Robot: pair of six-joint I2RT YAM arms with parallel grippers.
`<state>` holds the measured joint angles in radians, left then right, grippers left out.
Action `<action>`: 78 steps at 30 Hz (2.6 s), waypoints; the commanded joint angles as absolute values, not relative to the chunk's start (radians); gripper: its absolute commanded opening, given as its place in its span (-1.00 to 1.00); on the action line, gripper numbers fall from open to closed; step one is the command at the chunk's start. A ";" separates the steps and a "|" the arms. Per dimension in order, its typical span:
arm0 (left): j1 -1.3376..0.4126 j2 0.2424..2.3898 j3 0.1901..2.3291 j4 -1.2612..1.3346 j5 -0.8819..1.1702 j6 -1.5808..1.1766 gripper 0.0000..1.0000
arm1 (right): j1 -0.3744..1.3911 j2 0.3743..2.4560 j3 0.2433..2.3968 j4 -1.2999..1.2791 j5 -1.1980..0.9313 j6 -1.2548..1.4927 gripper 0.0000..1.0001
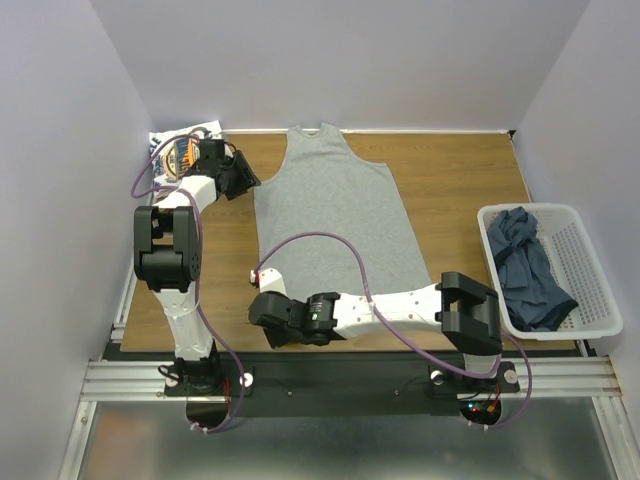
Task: Fold and stack the tank tops
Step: Flatten the tank top out, then fold the tank top
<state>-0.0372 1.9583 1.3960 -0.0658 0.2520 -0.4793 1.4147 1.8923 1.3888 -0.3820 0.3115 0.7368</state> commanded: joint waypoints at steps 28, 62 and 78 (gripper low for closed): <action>-0.089 2.094 1.471 -0.064 0.101 -0.456 -0.07 | 1.425 1.741 1.267 -0.322 0.293 0.804 -0.99; -0.037 1.982 1.500 -0.089 -0.061 -0.491 -1.00 | 1.425 1.850 1.363 -0.207 0.104 0.773 -0.99; -0.192 2.086 1.650 -0.104 -0.117 -0.572 -1.00 | 1.325 1.563 1.026 -0.186 0.198 0.839 -0.99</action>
<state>-0.1589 2.0686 1.5845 -0.1200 -0.0734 -0.5415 1.3403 1.6234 1.0805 -0.2138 0.1680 0.8120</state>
